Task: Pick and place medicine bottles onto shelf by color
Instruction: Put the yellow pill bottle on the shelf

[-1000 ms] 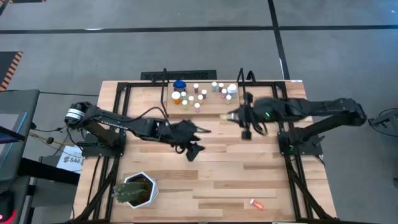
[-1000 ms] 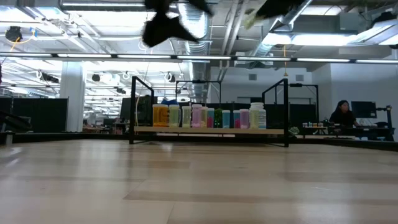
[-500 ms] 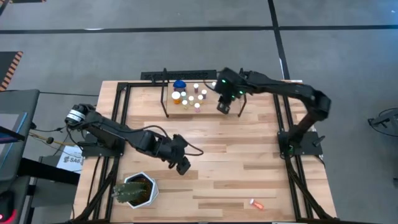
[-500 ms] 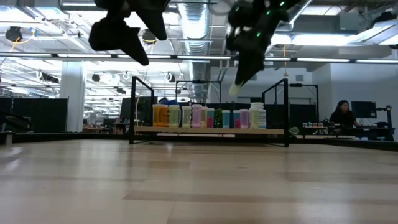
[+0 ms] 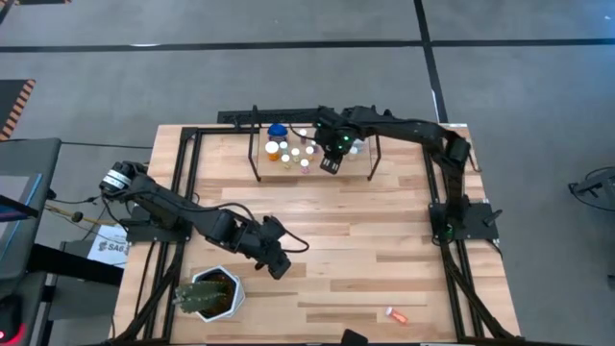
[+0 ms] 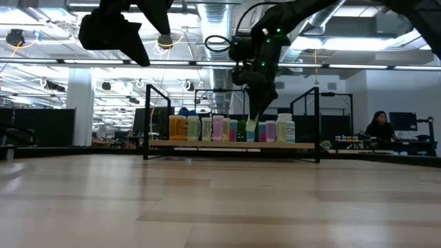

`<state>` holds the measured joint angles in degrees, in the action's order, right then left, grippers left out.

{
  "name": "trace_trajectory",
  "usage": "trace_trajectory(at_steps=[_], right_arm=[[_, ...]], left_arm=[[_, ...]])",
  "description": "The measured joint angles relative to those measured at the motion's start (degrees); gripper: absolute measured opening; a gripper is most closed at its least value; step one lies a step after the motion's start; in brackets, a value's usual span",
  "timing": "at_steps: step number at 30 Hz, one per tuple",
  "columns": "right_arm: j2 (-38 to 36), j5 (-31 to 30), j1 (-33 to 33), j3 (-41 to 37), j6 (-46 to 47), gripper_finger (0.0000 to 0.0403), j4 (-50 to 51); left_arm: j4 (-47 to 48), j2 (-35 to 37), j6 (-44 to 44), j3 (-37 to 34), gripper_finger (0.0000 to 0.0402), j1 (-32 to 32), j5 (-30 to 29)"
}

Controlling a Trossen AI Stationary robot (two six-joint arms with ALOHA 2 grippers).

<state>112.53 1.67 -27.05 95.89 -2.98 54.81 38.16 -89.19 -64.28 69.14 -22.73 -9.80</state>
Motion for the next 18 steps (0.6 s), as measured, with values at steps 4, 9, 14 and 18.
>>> trace_trajectory(at_steps=[4, 9, 14, 18], right_arm=[[3.3, 0.0, 0.0, 3.8, 0.0, 0.0127, 3.4], [6.0, 0.0, 0.4, 6.3, 0.0, 0.0128, 4.7], [7.0, 0.0, 0.9, 6.9, 0.0, 0.0128, 4.9], [6.9, 0.0, 1.7, 6.9, 0.0, 0.0129, 4.8]], left_arm=[[0.3, 0.0, -0.5, 0.0, 0.0240, -0.2, 0.0], [0.3, 0.0, -0.5, 0.0, 0.0240, -0.1, -0.1], [0.5, 0.0, -0.8, 0.0, 0.0240, -0.1, -0.1], [0.6, 0.0, -0.9, 0.0, 0.0240, -0.1, 0.0]])
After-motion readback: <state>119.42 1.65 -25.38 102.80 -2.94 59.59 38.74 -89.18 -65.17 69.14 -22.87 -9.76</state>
